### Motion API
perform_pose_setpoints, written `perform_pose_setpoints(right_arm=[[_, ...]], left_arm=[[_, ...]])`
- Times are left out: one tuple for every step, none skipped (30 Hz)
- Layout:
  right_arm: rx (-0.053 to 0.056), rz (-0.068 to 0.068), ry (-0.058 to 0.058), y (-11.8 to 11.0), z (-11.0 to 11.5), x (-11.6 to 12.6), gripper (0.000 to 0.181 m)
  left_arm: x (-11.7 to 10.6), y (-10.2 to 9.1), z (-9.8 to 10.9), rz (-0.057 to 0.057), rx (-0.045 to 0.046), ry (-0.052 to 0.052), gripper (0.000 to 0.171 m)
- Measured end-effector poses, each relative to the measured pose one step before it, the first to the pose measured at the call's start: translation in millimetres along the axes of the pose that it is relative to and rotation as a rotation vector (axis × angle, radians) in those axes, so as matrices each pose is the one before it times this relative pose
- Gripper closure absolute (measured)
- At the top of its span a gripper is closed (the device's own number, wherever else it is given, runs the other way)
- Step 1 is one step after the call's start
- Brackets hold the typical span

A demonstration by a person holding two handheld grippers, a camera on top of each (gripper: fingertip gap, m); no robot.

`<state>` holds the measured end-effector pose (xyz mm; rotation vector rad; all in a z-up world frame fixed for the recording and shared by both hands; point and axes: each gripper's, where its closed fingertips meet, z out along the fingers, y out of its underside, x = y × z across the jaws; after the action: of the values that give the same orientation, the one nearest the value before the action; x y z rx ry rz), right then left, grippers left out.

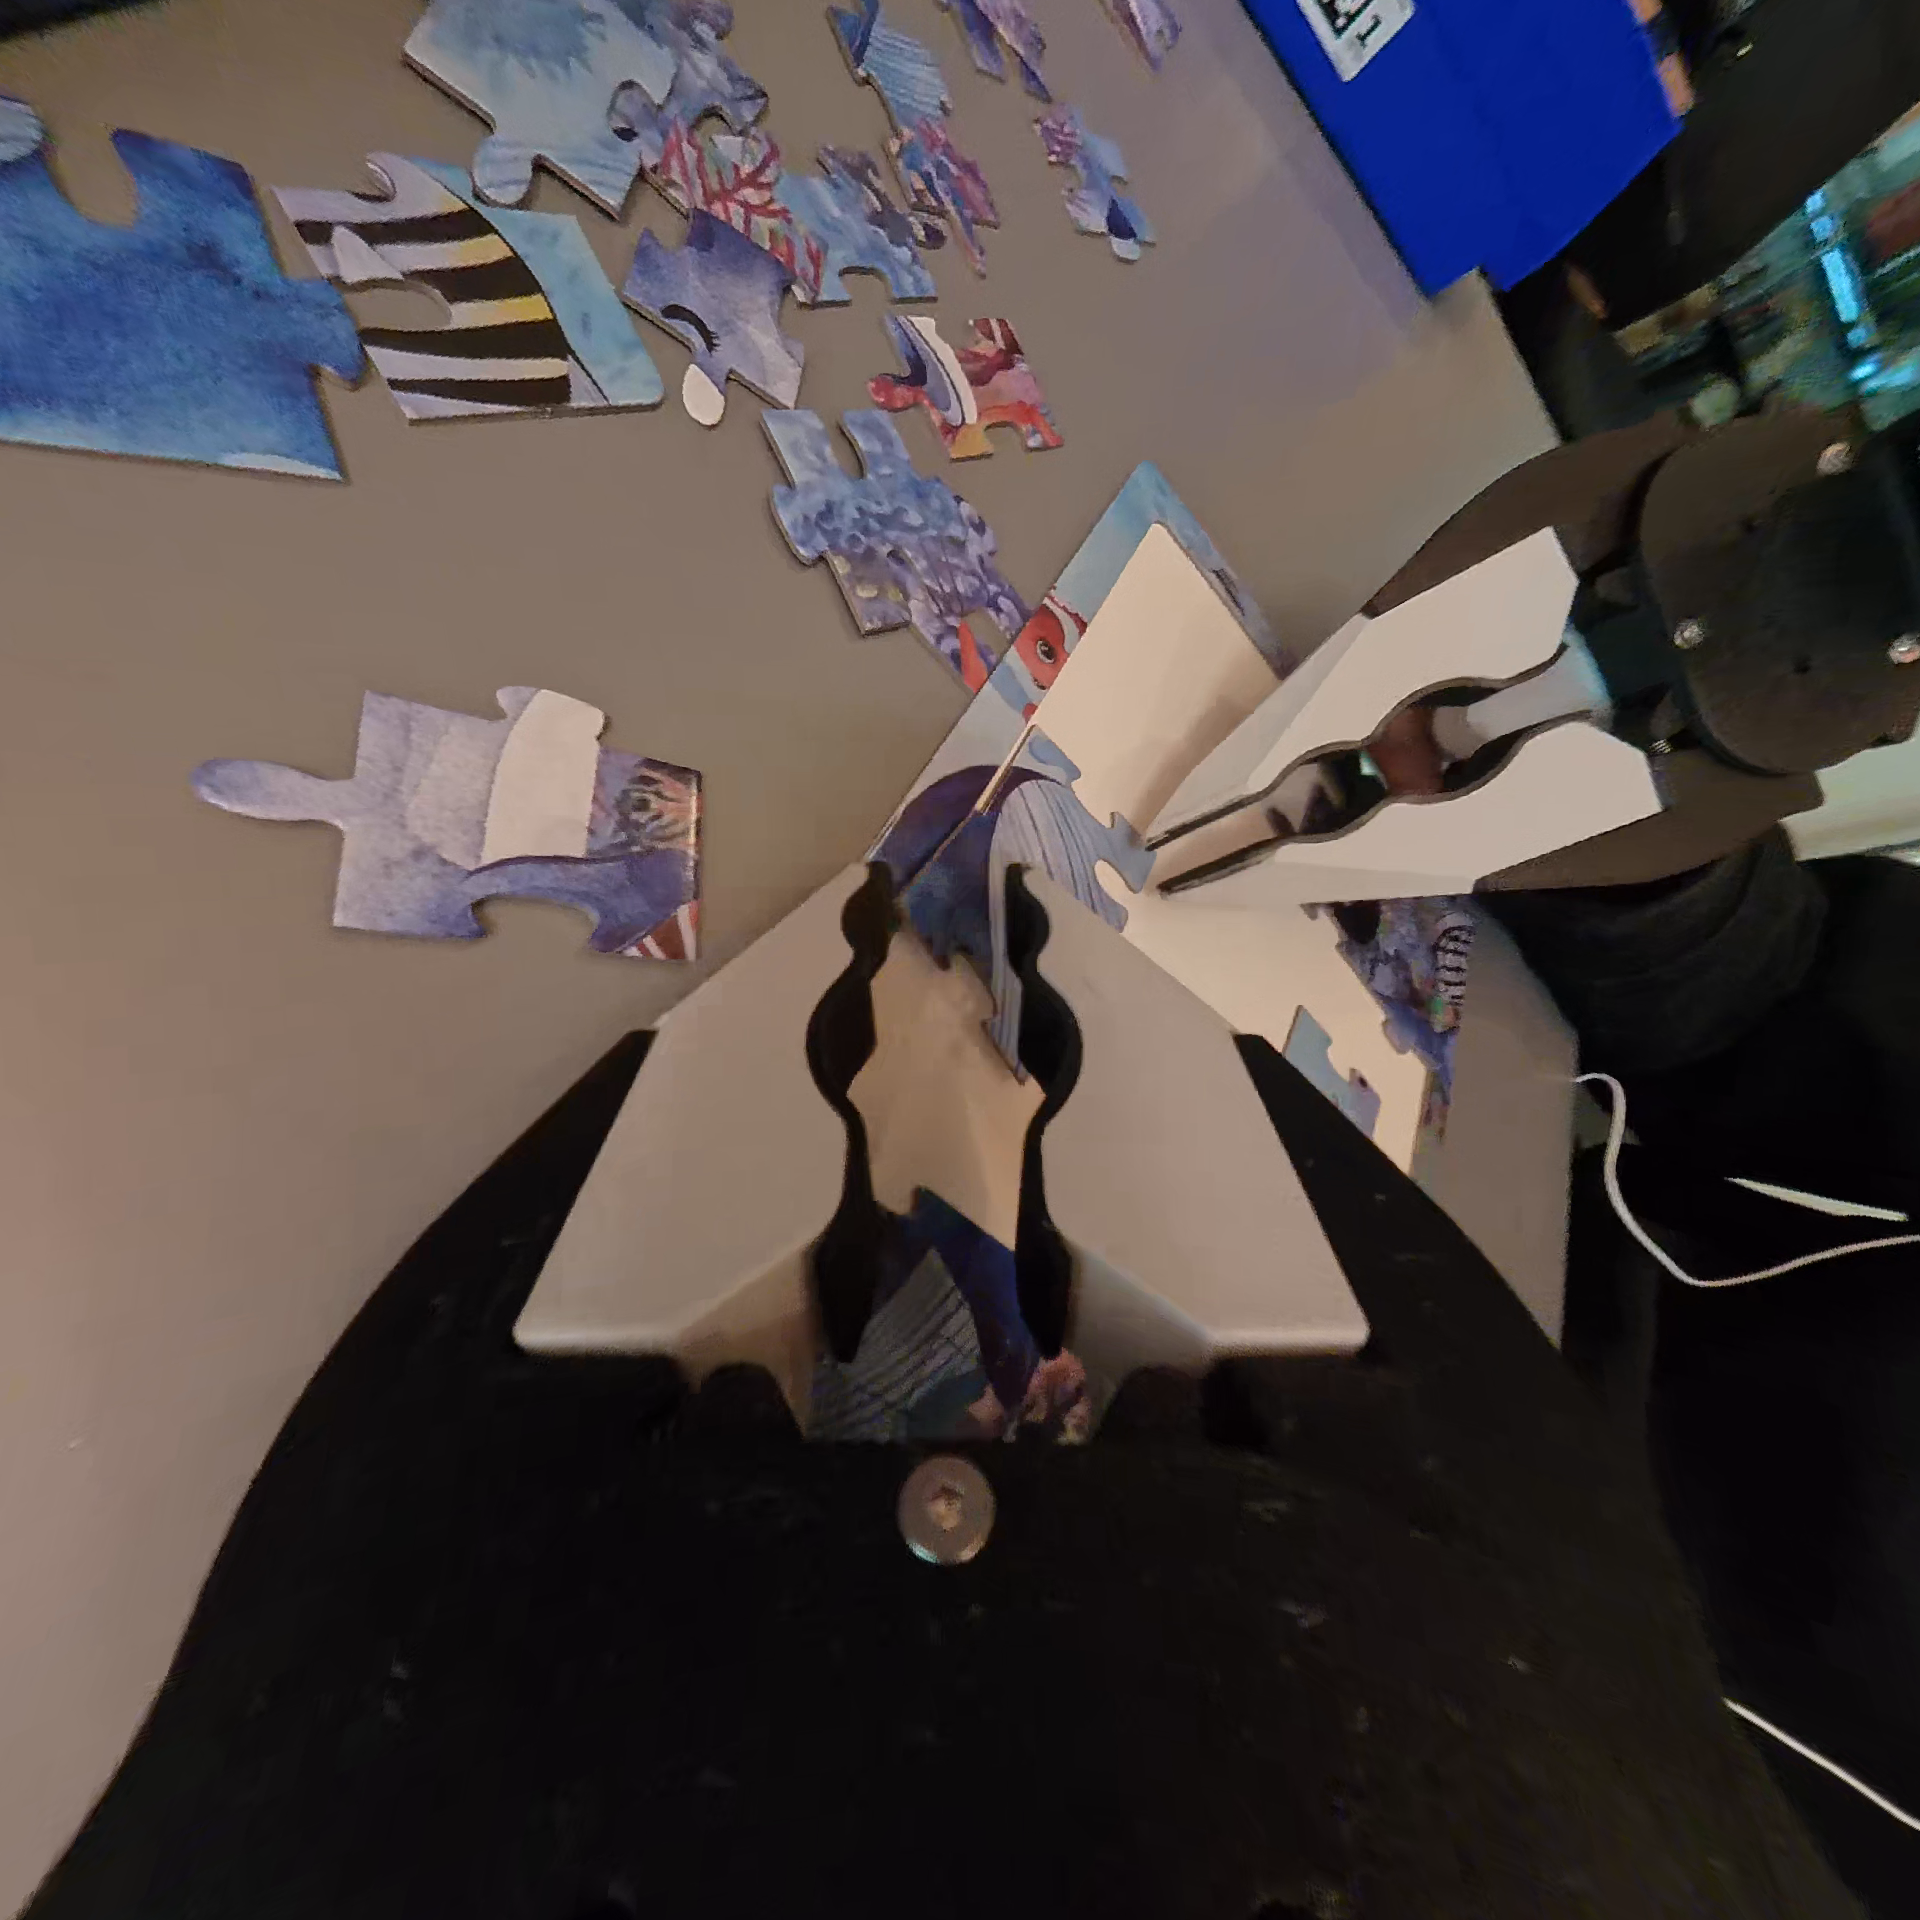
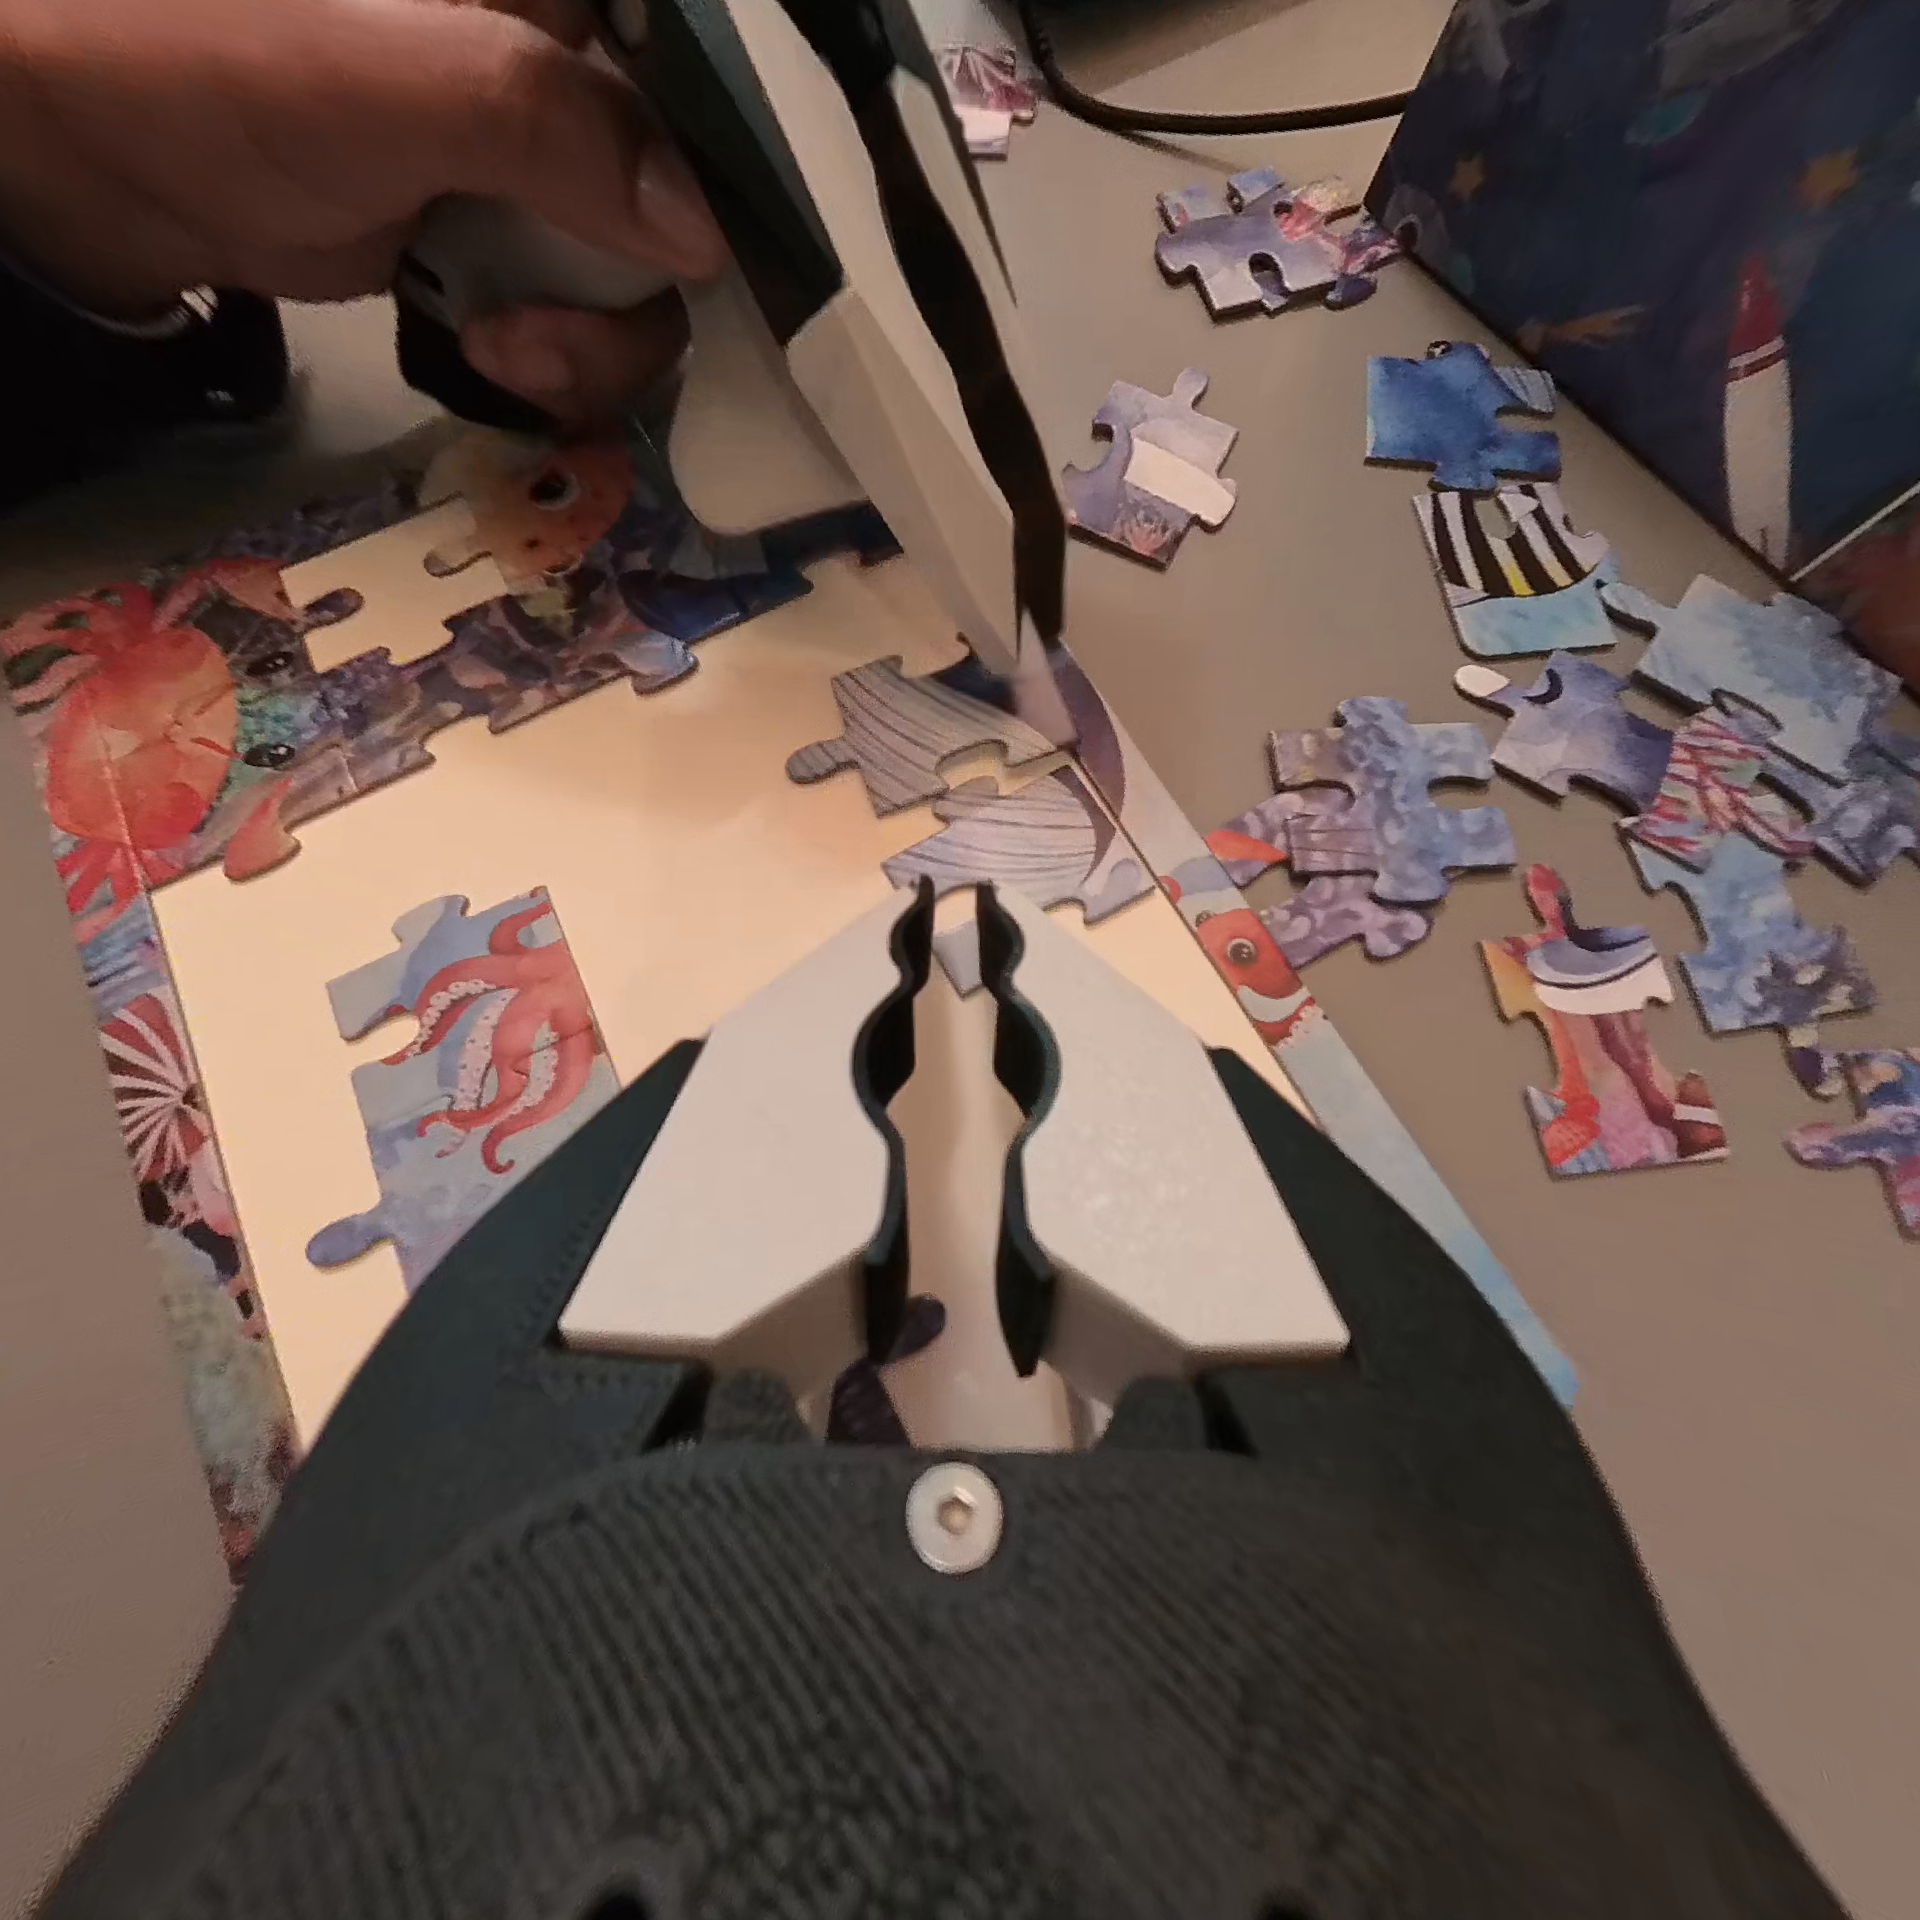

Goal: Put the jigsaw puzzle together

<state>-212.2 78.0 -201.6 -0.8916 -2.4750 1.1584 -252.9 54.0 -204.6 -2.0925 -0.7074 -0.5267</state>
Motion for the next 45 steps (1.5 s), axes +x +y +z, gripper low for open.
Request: perform_pose_setpoints(right_arm=[[-0.0062,-0.0107,0.0097,0.74,0.04,0.46,0.175],[-0.0047,-0.0082,0.0069,0.54,-0.05,0.15,0.175],[-0.0026,-0.0069,0.0054,0.29,-0.27,-0.04,0.175],[-0.0005,-0.0063,0.0056,0.27,-0.29,0.19,0.175],[-0.0001,-0.0054,0.0054,0.50,-0.15,0.45,0.175],[-0.0011,-0.0039,0.0050,0.83,-0.11,0.69,0.176],[-0.0023,-0.0017,0.0043,0.88,0.12,0.82,0.176],[-0.0035,0.0008,0.0029,1.15,0.25,0.88,0.176],[-0.0042,0.0026,0.0017,1.12,0.36,0.81,0.175],[-0.0037,0.0030,0.0027,1.06,0.39,1.06,0.174],[-0.0035,0.0028,0.0054,0.93,0.22,1.53,0.173],[-0.0021,0.0026,0.0071,0.78,0.27,1.70,0.171],[-0.0009,0.0028,0.0062,0.63,0.03,1.40,0.169],[0.0006,0.0033,0.0025,0.39,0.02,0.94,0.168],[0.0015,0.0039,-0.0031,0.20,0.01,0.11,0.168],[0.0005,0.0047,-0.0055,0.23,0.04,-0.41,0.168],[-0.0003,0.0044,-0.0049,0.10,0.08,-0.50,0.167],[-0.0009,0.0028,-0.0050,0.29,0.06,-0.62,0.167],[-0.0014,0.0010,-0.0036,0.15,-0.05,-0.64,0.167],[-0.0021,-0.0014,-0.0017,0.19,-0.20,-0.56,0.166],[-0.0028,-0.0043,-0.0017,0.23,-0.34,-0.85,0.165],[-0.0033,-0.0065,-0.0009,0.38,-0.48,-0.88,0.164],[-0.0036,-0.0059,0.0033,0.38,-0.61,-0.41,0.164],[-0.0041,-0.0051,0.0045,0.42,-0.48,-0.14,0.164],[-0.0036,-0.0035,0.0036,0.34,-0.42,-0.03,0.163],[-0.0026,-0.0010,0.0022,0.26,-0.11,-0.11,0.163],[-0.0013,0.0012,0.0006,0.13,-0.04,-0.07,0.163],[0.0001,0.0022,-0.0013,0.13,0.02,-0.13,0.164],[0.0010,0.0026,-0.0027,0.13,0.09,-0.30,0.164],[0.0012,0.0036,-0.0032,0.12,0.10,-0.16,0.164],[0.0011,0.0043,-0.0037,0.04,0.03,-0.41,0.164],[0.0009,0.0039,-0.0039,0.03,0.06,-0.33,0.164],[0.0010,0.0025,-0.0028,-0.04,0.12,-0.29,0.164],[0.0010,0.0010,-0.0012,0.03,0.03,-0.25,0.164],[0.0009,0.0004,-0.0003,-0.01,0.08,-0.14,0.164],[0.0007,0.0000,0.0000,-0.11,0.06,-0.14,0.164],[0.0002,-0.0007,0.0004,-0.04,0.02,-0.17,0.164],[-0.0002,-0.0013,0.0009,-0.07,-0.07,-0.06,0.164],[-0.0003,-0.0016,0.0015,-0.03,0.04,-0.03,0.164],[-0.0005,-0.0018,0.0017,-0.04,-0.08,-0.06,0.164],[-0.0003,-0.0018,0.0018,-0.03,0.05,0.02,0.164],[-0.0003,-0.0019,0.0018,-0.06,-0.07,-0.04,0.164],[-0.0005,-0.0018,0.0016,0.03,-0.02,-0.07,0.164],[-0.0004,-0.0014,0.0011,0.03,-0.02,-0.03,0.164],[-0.0008,-0.0004,-0.0003,0.04,0.00,-0.22,0.164]], left_arm=[[-1.70,0.27,-2.49,0.0207,-0.00269,-0.0264,0.148],[-2.08,1.11,-2.64,0.0213,-0.00547,-0.0270,0.145],[-2.51,2.37,-2.73,0.0240,-0.00978,-0.0286,0.138],[-0.61,2.72,-2.60,0.0328,-0.00766,-0.0181,0.137],[0.75,2.91,-2.01,0.0423,-0.00696,-0.0118,0.134],[1.51,3.45,-1.53,0.0475,-0.00941,-0.0112,0.133],[2.01,3.44,-1.16,0.0514,-0.01132,-0.0133,0.131],[2.07,3.17,-0.67,0.0500,-0.01694,-0.0186,0.131],[1.39,2.64,-0.23,0.0442,-0.02442,-0.0245,0.131],[1.54,1.64,0.48,0.0387,-0.02338,-0.0254,0.131],[2.08,0.76,0.95,0.0364,-0.01687,-0.0225,0.130],[2.92,0.34,1.06,0.0341,-0.01161,-0.0141,0.131],[3.34,0.26,0.81,0.0269,-0.01240,-0.0078,0.131],[1.76,-0.17,0.44,0.0191,-0.00975,-0.0122,0.131],[2.53,-0.62,-0.06,0.0162,-0.00412,-0.0028,0.132],[3.18,-0.26,-0.27,0.0103,-0.00408,0.0055,0.132],[2.89,0.64,-0.14,0.0035,-0.00953,0.0082,0.131],[2.36,1.65,0.19,0.0016,-0.01392,0.0076,0.131],[1.17,1.85,0.63,0.0028,-0.01343,0.0008,0.131],[-0.08,1.65,0.54,0.0047,-0.01094,-0.0069,0.131],[0.42,0.70,0.28,0.0038,-0.00527,-0.0032,0.130],[1.52,0.21,-0.34,0.0018,-0.00279,0.0051,0.131],[1.17,0.62,-0.17,-0.0004,-0.00638,0.0027,0.131],[0.67,0.35,-0.17,0.0026,-0.00354,-0.0006,0.131],[0.60,0.23,0.03,0.0032,-0.00274,-0.0016,0.132],[0.62,-0.13,0.21,0.0028,-0.00097,-0.0003,0.133],[1.58,-0.56,0.44,0.0024,0.00144,0.0070,0.135],[1.15,-0.71,0.60,0.0003,0.00331,0.0037,0.135],[-0.38,-0.89,0.63,-0.0024,0.00450,-0.0043,0.136],[-0.33,-0.73,0.52,-0.0030,0.00373,-0.0027,0.137],[-0.12,-0.58,0.41,-0.0025,0.00376,-0.0007,0.138],[0.04,-0.34,0.27,-0.0023,0.00270,-0.0001,0.138],[0.46,-0.04,0.16,-0.0005,0.00027,0.0023,0.140],[0.75,-0.03,-0.03,0.0006,-0.00098,0.0033,0.143],[0.60,0.05,-0.15,0.0014,-0.00232,0.0010,0.147],[0.65,0.17,0.04,0.0013,-0.00275,0.0006,0.151],[0.09,0.14,0.04,-0.0001,-0.00278,-0.0027,0.151],[0.23,0.10,0.06,0.0007,-0.00238,-0.0019,0.151],[0.13,0.07,0.05,0.0009,-0.00172,-0.0017,0.151],[0.01,-0.01,0.08,0.0001,-0.00138,-0.0016,0.151],[0.24,0.17,-0.05,0.0012,-0.00144,0.0001,0.151],[0.37,0.15,-0.01,0.0016,-0.00176,0.0005,0.151],[0.10,0.13,-0.04,-0.0001,-0.00138,-0.0001,0.151],[-0.10,0.05,0.10,-0.0011,-0.00065,-0.0006,0.151],[-0.13,0.05,-0.06,-0.0027,-0.00015,0.0000,0.151]])
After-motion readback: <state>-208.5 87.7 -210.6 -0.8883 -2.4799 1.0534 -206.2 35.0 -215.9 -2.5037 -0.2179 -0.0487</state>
